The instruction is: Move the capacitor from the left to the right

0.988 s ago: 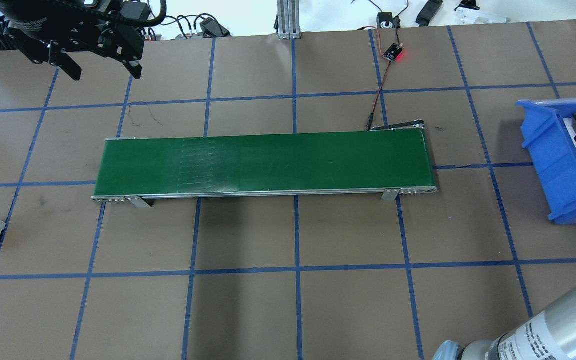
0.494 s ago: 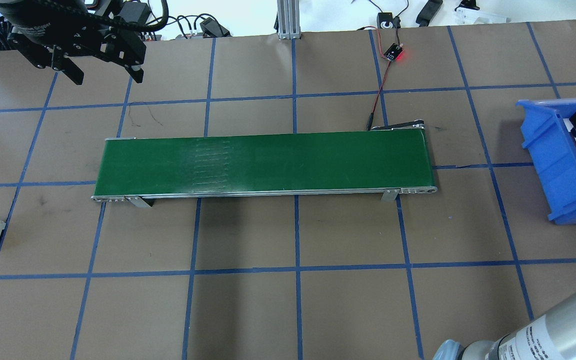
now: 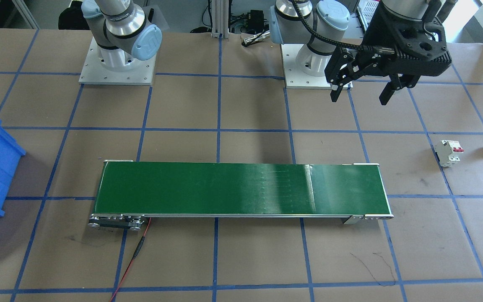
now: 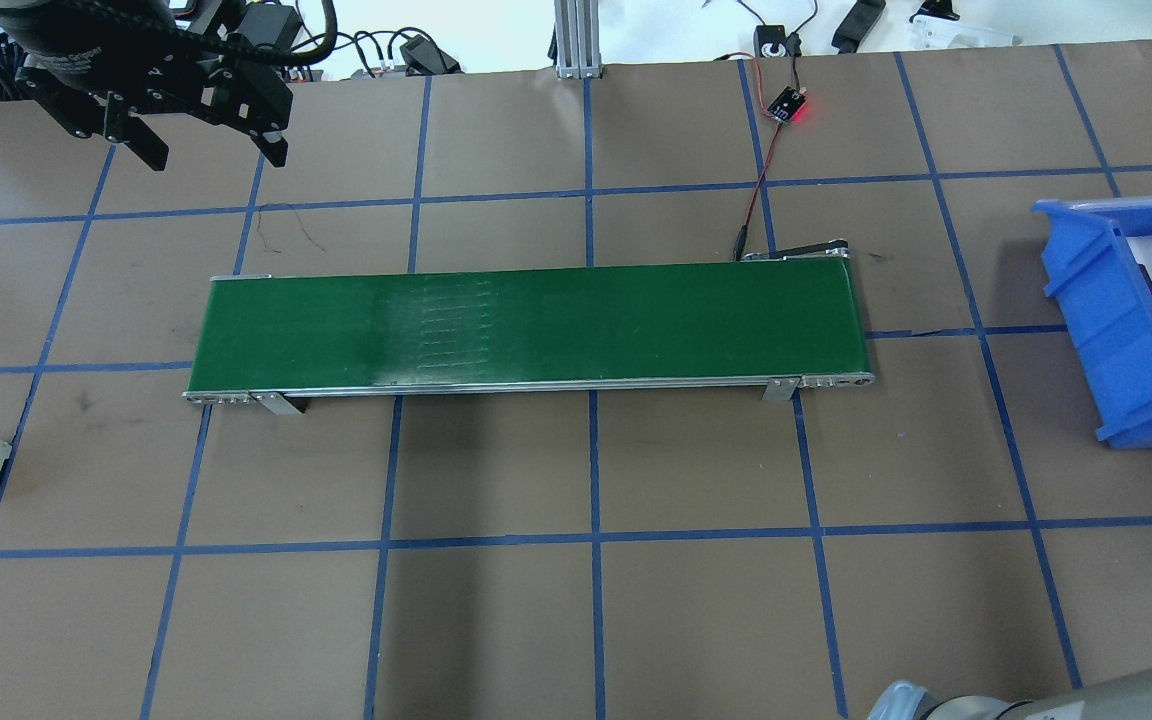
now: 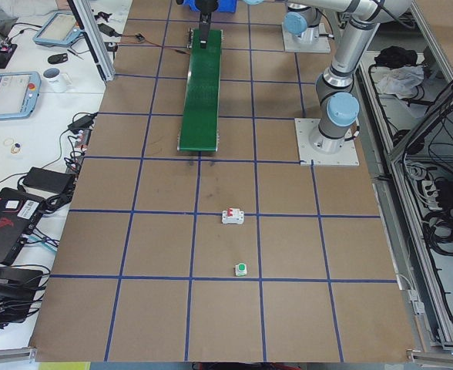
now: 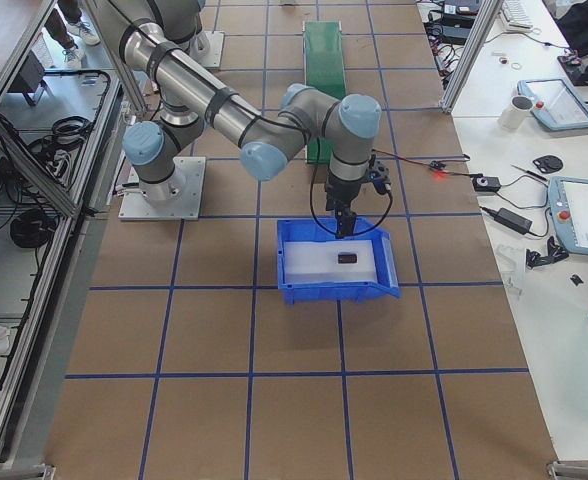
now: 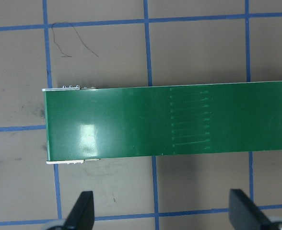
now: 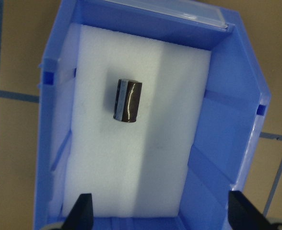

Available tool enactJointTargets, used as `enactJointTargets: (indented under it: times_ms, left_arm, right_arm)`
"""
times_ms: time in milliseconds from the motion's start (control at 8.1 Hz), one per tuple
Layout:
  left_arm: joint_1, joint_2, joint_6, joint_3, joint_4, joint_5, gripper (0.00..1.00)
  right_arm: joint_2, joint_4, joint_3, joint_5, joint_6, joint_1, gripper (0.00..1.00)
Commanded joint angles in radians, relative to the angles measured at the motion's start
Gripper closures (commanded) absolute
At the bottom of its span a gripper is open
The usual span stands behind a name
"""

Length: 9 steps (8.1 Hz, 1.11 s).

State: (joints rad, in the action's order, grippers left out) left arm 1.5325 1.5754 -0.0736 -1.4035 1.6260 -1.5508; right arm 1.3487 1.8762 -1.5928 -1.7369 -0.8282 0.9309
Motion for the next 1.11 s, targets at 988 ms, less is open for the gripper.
enactJointTargets:
  times_ms: [988]
  left_arm:
    - [0.002,-0.003,0.0,0.0,0.0,-0.002,0.0]
  right_arm:
    - [0.29,-0.373,-0.001,0.214,0.762,0.589,0.0]
